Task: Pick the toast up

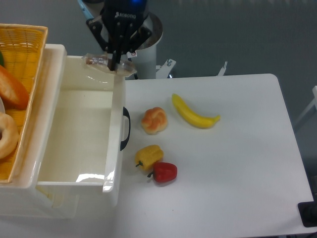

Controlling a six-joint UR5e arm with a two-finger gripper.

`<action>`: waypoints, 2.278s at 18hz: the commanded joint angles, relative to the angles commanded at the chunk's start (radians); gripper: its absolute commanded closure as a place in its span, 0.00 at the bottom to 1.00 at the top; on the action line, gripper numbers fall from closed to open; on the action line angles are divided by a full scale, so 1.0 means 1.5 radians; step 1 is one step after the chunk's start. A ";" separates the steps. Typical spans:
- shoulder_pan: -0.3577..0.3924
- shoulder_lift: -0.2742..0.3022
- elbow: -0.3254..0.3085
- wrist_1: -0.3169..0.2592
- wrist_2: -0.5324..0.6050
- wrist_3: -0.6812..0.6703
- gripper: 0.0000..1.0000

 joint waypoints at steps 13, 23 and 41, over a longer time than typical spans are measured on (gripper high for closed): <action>-0.039 0.001 0.013 0.004 -0.013 -0.030 1.00; -0.051 -0.016 0.003 0.004 -0.013 -0.031 1.00; -0.051 -0.058 -0.007 0.040 -0.010 -0.012 0.51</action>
